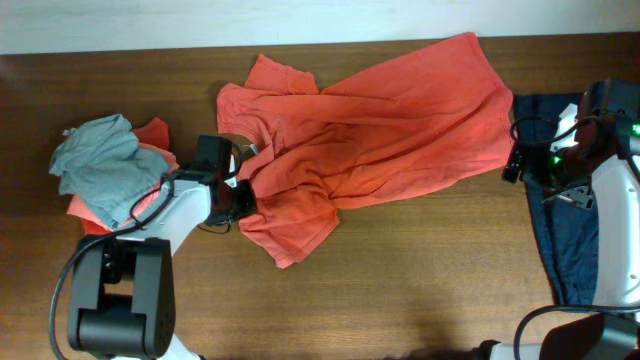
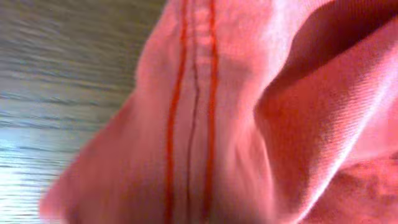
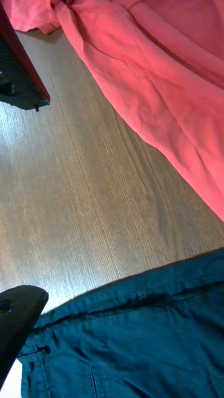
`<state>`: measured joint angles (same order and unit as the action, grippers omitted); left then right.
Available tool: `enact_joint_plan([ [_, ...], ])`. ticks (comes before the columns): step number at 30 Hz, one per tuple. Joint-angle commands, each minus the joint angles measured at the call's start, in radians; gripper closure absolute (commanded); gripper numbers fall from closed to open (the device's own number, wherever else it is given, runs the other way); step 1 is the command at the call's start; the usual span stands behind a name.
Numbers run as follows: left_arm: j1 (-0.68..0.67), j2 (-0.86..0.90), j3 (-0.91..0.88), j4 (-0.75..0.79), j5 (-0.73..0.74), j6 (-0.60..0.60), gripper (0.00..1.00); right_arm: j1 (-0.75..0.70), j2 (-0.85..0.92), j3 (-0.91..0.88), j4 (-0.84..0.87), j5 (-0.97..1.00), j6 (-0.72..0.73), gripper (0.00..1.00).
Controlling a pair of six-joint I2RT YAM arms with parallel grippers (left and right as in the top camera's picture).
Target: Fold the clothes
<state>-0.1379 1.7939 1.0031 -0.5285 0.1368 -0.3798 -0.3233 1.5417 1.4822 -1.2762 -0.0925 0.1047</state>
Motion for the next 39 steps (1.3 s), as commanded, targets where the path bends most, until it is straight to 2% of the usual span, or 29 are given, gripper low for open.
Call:
enact_joint_plan([
  [1,0.003,0.012,-0.016,-0.003,0.094,0.008,1.0,-0.003,0.003,-0.007,0.0,-0.005,0.005,0.05],
  [4,0.016,-0.007,-0.011,-0.065,0.096,0.016,1.0,-0.003,0.003,-0.007,0.0,-0.005,0.005,0.07],
  [7,0.071,-0.09,-0.011,-0.182,0.095,0.085,1.0,-0.003,0.003,-0.007,0.001,-0.005,0.005,0.09],
  [12,0.295,-0.272,-0.011,-0.288,0.101,0.109,1.0,-0.003,0.003,-0.007,0.001,-0.005,0.005,0.09],
  [14,0.411,-0.34,-0.011,-0.287,0.205,0.142,1.0,-0.003,0.003,-0.007,0.002,-0.007,0.005,0.09],
  [16,0.445,-0.359,-0.011,-0.289,0.218,0.151,1.0,-0.002,0.004,-0.008,0.001,-0.019,0.005,0.09],
  [24,0.453,-0.36,-0.011,-0.277,0.208,0.151,1.0,0.09,0.006,-0.151,0.118,-0.039,-0.021,0.09],
  [33,0.453,-0.36,-0.011,-0.277,0.208,0.151,1.0,0.189,0.083,-0.437,0.521,-0.058,-0.02,0.12],
  [39,0.453,-0.36,-0.011,-0.277,0.208,0.15,1.0,0.189,0.22,-0.468,0.652,-0.06,-0.018,0.12],
])
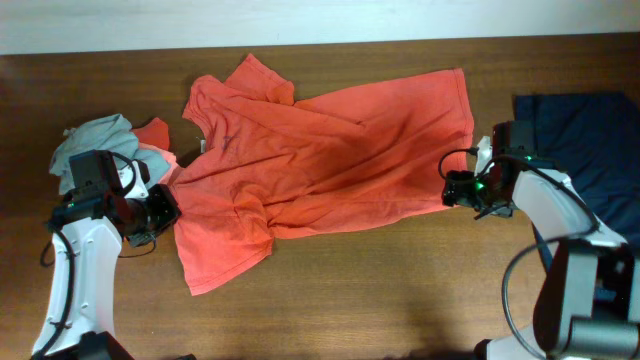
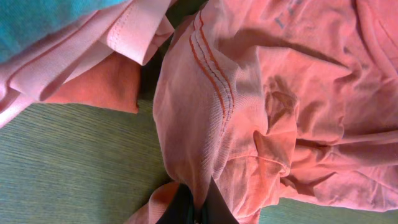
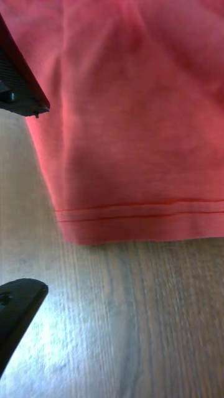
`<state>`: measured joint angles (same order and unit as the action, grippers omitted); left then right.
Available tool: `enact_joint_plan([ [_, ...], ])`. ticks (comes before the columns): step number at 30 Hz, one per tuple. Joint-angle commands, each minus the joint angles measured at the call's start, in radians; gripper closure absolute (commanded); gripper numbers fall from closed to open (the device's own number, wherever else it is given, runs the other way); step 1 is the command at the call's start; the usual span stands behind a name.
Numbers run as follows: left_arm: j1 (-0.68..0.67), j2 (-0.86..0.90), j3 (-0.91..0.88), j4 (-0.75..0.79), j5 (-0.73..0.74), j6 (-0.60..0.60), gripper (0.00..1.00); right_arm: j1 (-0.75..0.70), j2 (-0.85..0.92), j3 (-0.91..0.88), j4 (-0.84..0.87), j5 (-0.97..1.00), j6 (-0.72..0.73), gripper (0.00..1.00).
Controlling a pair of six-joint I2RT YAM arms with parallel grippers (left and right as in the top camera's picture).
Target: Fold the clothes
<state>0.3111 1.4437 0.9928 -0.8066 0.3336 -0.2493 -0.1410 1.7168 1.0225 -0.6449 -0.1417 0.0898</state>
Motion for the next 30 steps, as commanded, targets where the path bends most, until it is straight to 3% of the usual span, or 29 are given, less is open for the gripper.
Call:
enact_joint_plan([
  [1,0.004,-0.01,-0.001,0.001,0.011,0.02,1.0,0.006,0.071,-0.008,0.038,-0.034,-0.003,0.12],
  [4,0.004,-0.01,-0.001,0.002,0.011,0.02,1.0,0.006,0.107,-0.008,0.062,-0.115,-0.004,0.18],
  [6,0.004,-0.01,-0.001,0.002,0.011,0.02,1.0,0.006,0.121,-0.008,0.061,-0.177,-0.004,0.42],
  [7,0.004,-0.01,-0.001,0.002,0.011,0.02,1.0,0.006,0.12,-0.008,0.05,-0.182,-0.004,0.59],
  [8,0.004,-0.01,-0.001,0.002,0.011,0.02,1.0,0.006,0.116,-0.007,0.029,-0.18,-0.005,0.84],
  [9,0.004,-0.01,-0.001,0.002,0.011,0.02,1.0,0.002,0.108,-0.007,-0.018,-0.177,-0.003,0.96],
  [14,0.004,-0.01,-0.001,0.003,0.011,0.02,1.0,-0.003,-0.102,-0.001,-0.257,-0.169,-0.006,0.96],
  [17,-0.003,-0.01,-0.001,0.005,0.011,0.02,1.0,-0.005,-0.243,0.037,-0.264,-0.161,0.0,0.96],
  [19,-0.003,-0.01,-0.001,0.005,0.011,0.02,1.0,-0.019,-0.296,0.071,-0.208,-0.093,0.058,0.87],
  [21,-0.003,-0.01,-0.001,0.005,0.011,0.02,1.0,-0.038,-0.277,0.08,-0.166,-0.045,0.085,0.79],
  [22,-0.003,-0.01,-0.001,0.005,0.011,0.02,1.0,-0.046,-0.241,0.08,-0.163,-0.049,0.084,0.66],
  [24,-0.003,-0.01,-0.001,0.005,0.011,0.02,1.0,-0.048,-0.168,0.08,-0.179,-0.048,0.083,0.5],
  [27,-0.003,-0.01,-0.001,0.005,0.011,0.02,1.0,-0.048,-0.05,0.08,-0.225,-0.048,0.045,0.43],
  [30,-0.003,-0.01,-0.001,0.005,0.011,0.02,1.0,-0.047,0.034,0.08,-0.263,-0.049,0.045,0.43],
])
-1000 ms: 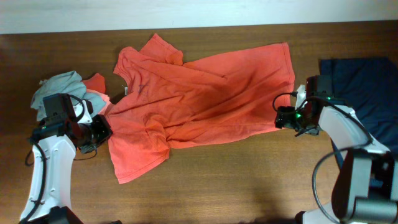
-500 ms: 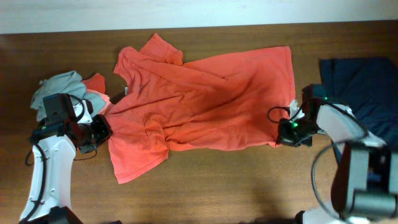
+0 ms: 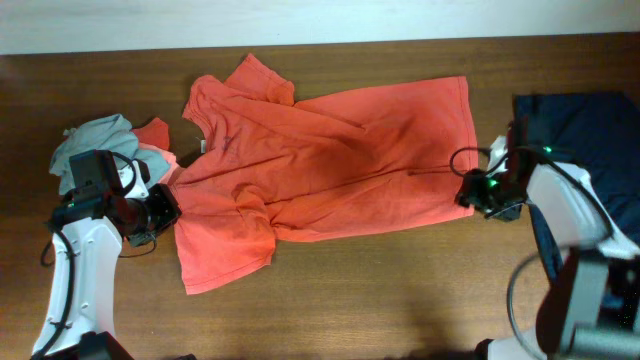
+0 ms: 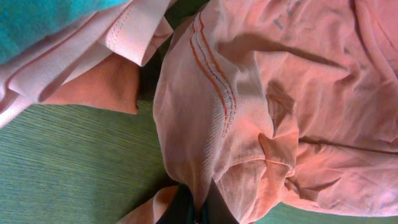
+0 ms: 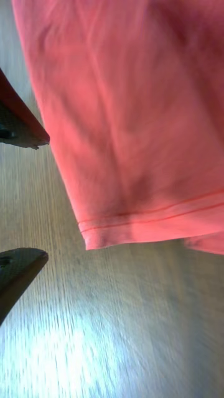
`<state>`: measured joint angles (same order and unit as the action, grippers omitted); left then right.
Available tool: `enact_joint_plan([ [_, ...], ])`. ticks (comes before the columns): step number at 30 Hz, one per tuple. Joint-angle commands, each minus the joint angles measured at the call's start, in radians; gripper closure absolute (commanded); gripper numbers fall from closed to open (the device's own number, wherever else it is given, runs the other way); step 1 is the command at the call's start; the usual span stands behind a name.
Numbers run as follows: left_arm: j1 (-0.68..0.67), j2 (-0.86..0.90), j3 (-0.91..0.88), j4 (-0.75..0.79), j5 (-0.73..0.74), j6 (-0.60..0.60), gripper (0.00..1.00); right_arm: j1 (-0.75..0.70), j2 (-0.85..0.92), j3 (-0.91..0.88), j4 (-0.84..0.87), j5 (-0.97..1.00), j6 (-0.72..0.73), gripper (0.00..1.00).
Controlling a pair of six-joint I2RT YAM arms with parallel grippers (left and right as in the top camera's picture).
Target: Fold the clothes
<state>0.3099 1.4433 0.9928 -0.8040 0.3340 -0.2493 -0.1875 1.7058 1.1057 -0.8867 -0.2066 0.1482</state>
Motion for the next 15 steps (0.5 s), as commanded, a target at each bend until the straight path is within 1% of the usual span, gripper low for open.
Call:
enact_joint_plan([
  [1,-0.002,-0.01,-0.001,0.002,0.01,0.02,1.0,-0.001,0.066,-0.003,-0.039,0.016,-0.018,0.43],
  [5,-0.002,-0.01,-0.001,0.003,0.01,0.02,1.0,-0.001,0.087,-0.003,-0.042,0.016,-0.043,0.42],
  [10,-0.002,-0.01,-0.003,0.002,0.01,0.02,1.0,-0.001,0.095,-0.011,0.004,0.016,-0.043,0.35],
  [15,-0.002,-0.01,-0.004,0.003,0.01,0.02,0.99,0.0,0.143,-0.023,0.067,0.001,-0.043,0.35],
])
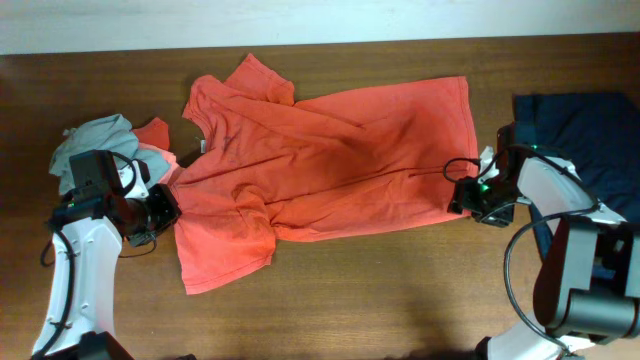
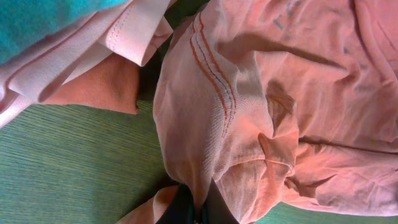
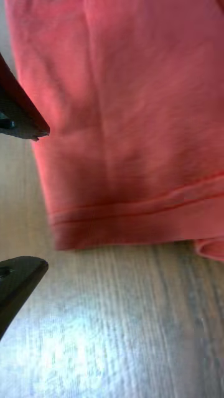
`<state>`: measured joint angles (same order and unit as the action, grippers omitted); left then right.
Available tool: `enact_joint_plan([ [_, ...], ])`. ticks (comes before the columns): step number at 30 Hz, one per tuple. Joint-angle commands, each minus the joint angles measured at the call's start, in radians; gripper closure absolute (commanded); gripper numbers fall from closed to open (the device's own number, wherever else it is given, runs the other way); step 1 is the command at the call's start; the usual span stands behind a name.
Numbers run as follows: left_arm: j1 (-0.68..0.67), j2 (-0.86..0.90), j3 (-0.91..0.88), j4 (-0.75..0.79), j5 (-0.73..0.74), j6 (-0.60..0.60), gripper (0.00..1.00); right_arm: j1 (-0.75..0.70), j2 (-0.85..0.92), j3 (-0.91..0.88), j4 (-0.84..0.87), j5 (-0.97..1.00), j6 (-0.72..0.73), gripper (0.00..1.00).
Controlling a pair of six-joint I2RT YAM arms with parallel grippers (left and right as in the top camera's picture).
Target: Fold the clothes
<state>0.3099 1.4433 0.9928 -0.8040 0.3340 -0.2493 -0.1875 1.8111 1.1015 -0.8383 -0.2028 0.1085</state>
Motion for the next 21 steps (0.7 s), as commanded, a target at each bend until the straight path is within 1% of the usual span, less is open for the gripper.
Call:
enact_joint_plan([
  [1,-0.002,-0.01,-0.005,0.003,0.01,0.02,0.99,0.001,0.048,-0.019,0.033,-0.015,-0.004,0.36],
  [2,-0.002,-0.01,-0.005,0.003,0.01,0.02,0.99,0.003,0.056,-0.019,0.045,-0.029,-0.004,0.45],
  [3,-0.002,-0.01,-0.005,0.002,0.01,0.02,0.99,0.006,0.058,-0.019,0.049,-0.048,-0.004,0.57],
  [5,-0.002,-0.01,-0.005,0.003,0.01,0.02,0.99,0.014,0.058,-0.018,0.019,-0.107,-0.011,0.96],
  [8,-0.002,-0.01,-0.005,0.003,0.01,0.02,0.99,0.019,0.056,-0.018,-0.065,-0.168,-0.031,0.96],
  [10,-0.002,-0.01,-0.005,0.006,0.01,0.02,0.99,0.019,0.028,-0.018,-0.146,-0.175,-0.057,0.96],
  [11,-0.002,-0.01,-0.005,0.008,0.01,0.02,0.99,0.019,-0.013,-0.018,-0.188,-0.176,-0.08,0.96],
  [13,-0.002,-0.01,-0.005,0.011,0.01,0.02,0.99,0.019,-0.101,-0.018,-0.253,-0.18,-0.1,0.96],
  [18,-0.002,-0.01,-0.005,0.011,0.01,0.02,0.99,0.019,-0.471,-0.009,-0.489,-0.191,-0.105,0.96],
  [21,-0.002,-0.01,-0.005,0.011,0.01,0.02,0.99,0.019,-0.616,0.0,-0.575,-0.216,-0.105,0.96],
])
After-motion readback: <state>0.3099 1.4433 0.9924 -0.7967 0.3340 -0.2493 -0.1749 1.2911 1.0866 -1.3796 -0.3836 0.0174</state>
